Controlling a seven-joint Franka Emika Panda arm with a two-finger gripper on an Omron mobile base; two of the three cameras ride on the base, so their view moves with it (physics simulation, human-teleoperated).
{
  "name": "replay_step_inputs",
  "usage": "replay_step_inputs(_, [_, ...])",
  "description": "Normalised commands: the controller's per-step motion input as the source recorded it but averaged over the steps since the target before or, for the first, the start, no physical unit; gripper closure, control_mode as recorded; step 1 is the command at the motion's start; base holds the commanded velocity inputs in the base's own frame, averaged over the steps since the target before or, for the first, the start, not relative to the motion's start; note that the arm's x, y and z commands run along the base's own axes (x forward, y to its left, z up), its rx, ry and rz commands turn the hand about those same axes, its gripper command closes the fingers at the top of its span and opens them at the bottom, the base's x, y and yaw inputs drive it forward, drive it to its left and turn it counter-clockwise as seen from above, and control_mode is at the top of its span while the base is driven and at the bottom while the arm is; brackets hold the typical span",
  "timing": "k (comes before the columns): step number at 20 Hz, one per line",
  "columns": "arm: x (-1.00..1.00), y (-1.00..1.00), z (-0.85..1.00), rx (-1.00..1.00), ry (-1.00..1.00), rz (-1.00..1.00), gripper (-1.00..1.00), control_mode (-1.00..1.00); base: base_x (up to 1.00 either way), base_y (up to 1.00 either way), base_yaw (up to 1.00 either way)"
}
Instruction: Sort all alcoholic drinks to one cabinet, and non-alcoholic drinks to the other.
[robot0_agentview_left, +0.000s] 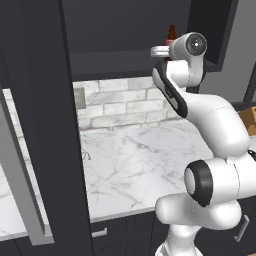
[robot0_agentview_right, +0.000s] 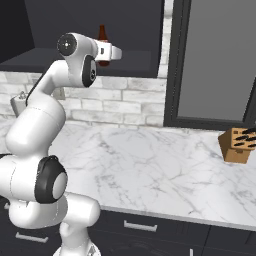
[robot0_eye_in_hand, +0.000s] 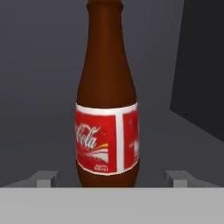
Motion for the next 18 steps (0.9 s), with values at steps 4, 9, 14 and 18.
replay_step_inputs(4, [0.00,0.00,0.00,0.00,0.00,0.00,-1.00,-1.00,0.00,0.00,0.00])
replay_step_inputs(9, [-0.10,0.00,0.00,0.00,0.00,-0.03,-1.00,-1.00,0.00,0.00,0.00])
replay_step_inputs(14, [-0.38,0.00,0.00,0.00,0.00,-0.04,-1.00,-1.00,0.00,0.00,0.00])
replay_step_inputs(18, [-0.47,0.00,0.00,0.00,0.00,-0.02,-1.00,-1.00,0.00,0.00,0.00])
